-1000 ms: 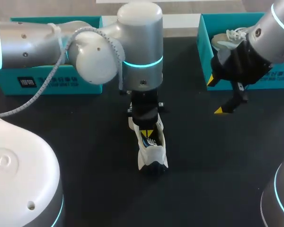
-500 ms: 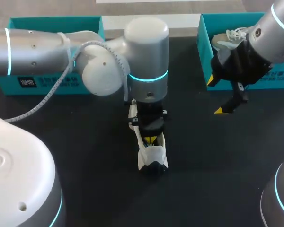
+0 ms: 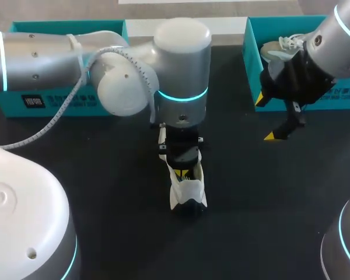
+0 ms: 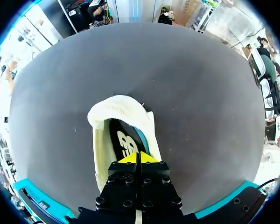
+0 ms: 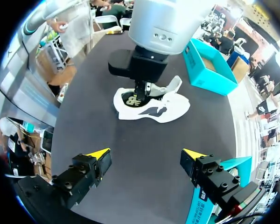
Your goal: Take the shoe out of the shoebox, open the shoe tongue, remove and reinsert the insole, then place the shoe into the shoebox
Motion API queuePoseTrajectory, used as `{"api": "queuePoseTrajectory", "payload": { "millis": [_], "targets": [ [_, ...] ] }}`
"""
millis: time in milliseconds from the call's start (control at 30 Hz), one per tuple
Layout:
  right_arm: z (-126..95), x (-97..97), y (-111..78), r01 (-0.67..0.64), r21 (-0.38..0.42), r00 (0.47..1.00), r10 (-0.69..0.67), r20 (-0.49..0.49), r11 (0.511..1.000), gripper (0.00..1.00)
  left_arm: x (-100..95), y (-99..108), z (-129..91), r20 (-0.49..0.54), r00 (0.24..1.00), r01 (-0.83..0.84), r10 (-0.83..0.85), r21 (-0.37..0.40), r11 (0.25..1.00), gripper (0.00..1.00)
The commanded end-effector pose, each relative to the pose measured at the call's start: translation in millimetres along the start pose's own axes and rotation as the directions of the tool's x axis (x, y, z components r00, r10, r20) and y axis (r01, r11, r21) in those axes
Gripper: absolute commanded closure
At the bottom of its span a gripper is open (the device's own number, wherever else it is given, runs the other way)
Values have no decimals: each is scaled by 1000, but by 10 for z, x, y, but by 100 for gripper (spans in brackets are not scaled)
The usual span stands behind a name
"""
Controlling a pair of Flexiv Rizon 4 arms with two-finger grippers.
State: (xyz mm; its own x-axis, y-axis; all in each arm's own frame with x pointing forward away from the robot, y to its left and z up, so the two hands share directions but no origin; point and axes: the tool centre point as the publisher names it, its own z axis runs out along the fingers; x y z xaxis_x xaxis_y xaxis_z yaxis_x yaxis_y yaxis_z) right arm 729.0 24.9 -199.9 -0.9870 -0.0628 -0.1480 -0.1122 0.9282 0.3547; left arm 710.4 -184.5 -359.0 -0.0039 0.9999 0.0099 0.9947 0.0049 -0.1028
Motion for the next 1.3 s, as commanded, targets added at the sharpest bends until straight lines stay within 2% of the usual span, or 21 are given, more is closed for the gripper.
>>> {"api": "queuePoseTrajectory", "payload": {
  "millis": [33,233,333,667,1033,1300],
  "targets": [
    [10,-4,4,0,3,1000,0,0,1000,0,-31,-9,96,-8,1000,-9,9,13,1000,100],
    [10,-4,4,0,3,1000,0,0,1000,0,-15,-41,220,-23,1000,-21,21,10,1000,100],
    [10,-4,4,0,3,1000,0,0,1000,0,-20,-50,282,0,1000,-20,20,10,1000,100],
    [10,-4,4,0,3,1000,0,0,1000,0,-52,-5,459,55,997,64,-58,-116,991,100],
    [10,-4,4,0,3,1000,0,0,1000,0,-23,89,59,36,998,51,-47,-112,992,100],
    [10,-4,4,0,3,1000,0,0,1000,0,26,59,69,-18,1000,12,-14,-113,994,100]
  ]
}}
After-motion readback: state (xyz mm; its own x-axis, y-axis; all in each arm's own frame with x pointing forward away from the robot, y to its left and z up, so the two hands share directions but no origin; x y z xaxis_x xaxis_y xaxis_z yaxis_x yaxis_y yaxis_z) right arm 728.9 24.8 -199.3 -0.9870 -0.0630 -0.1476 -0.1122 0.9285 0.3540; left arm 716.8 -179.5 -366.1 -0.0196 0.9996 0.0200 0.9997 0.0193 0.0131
